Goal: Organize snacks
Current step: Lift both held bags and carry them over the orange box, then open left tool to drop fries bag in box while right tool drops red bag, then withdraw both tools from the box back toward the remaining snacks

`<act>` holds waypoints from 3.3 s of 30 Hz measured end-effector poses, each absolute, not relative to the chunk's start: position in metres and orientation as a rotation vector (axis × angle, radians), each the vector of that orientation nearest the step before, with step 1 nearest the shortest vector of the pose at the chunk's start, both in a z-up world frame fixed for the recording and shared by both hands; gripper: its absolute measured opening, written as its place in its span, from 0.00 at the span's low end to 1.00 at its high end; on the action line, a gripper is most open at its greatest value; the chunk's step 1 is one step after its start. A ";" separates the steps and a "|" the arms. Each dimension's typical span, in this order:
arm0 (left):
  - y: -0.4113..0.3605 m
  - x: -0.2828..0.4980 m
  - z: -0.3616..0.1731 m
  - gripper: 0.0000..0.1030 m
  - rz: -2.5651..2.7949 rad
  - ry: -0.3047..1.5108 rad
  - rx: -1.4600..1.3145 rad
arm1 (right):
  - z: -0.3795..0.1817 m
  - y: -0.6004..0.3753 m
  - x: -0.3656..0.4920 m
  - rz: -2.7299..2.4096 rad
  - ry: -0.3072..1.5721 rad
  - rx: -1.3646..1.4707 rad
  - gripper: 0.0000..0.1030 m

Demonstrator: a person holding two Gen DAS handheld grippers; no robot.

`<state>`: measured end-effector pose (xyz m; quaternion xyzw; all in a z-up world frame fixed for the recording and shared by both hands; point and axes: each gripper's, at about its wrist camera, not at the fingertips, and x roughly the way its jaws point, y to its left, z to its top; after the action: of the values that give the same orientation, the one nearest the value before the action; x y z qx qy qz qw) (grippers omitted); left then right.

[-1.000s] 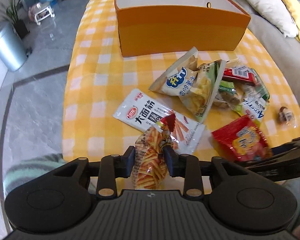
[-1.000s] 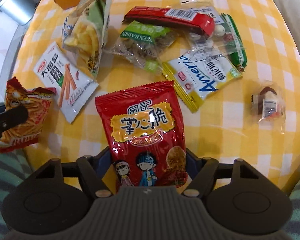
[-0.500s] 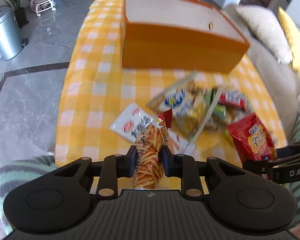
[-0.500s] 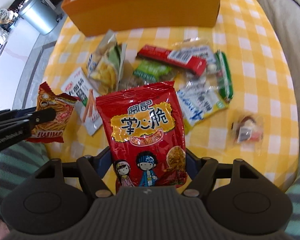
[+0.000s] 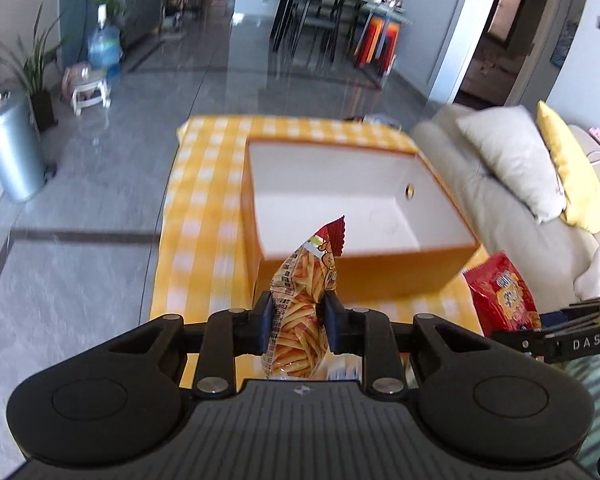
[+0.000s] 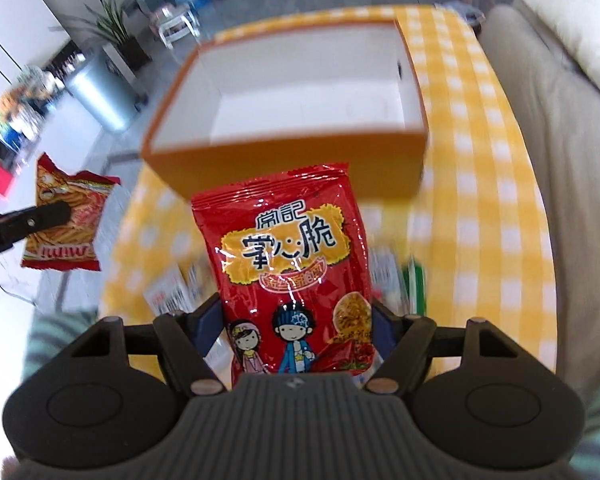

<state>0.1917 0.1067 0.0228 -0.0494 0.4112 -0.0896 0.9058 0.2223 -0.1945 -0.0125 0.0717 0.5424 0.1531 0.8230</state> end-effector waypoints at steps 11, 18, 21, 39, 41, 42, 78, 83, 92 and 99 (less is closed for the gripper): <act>0.083 0.254 0.037 0.28 -0.218 0.785 -0.072 | 0.029 -0.179 0.302 0.383 0.976 0.196 0.68; 0.067 0.301 0.024 0.28 -0.193 0.801 -0.029 | 0.016 -0.169 0.361 0.348 0.911 0.175 0.68; 0.065 0.320 0.008 0.28 -0.198 0.851 -0.041 | -0.005 -0.164 0.390 0.331 0.953 0.200 0.68; 0.041 0.363 -0.062 0.28 -0.165 1.079 0.074 | -0.107 -0.129 0.456 0.298 1.279 0.226 0.68; 0.040 0.363 -0.065 0.28 -0.154 1.093 0.080 | -0.115 -0.128 0.458 0.288 1.304 0.223 0.68; 0.039 0.363 -0.066 0.29 -0.150 1.097 0.083 | -0.118 -0.127 0.460 0.288 1.315 0.230 0.69; 0.043 0.220 0.025 0.66 -0.204 0.708 0.007 | 0.000 -0.163 0.318 0.317 0.784 0.020 0.80; 0.036 0.181 0.023 0.68 -0.227 0.675 0.014 | 0.003 -0.177 0.265 0.321 0.727 -0.041 0.80; 0.029 0.125 0.002 0.69 -0.243 0.775 0.023 | -0.022 -0.198 0.174 0.330 0.846 -0.073 0.76; 0.027 0.096 -0.021 0.69 -0.238 0.899 -0.045 | -0.040 -0.206 0.125 0.332 0.953 -0.141 0.74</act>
<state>0.0964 0.0270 -0.0209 -0.0215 0.4336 -0.1147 0.8935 0.1253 -0.2058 -0.0401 -0.0674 0.4560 0.1590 0.8731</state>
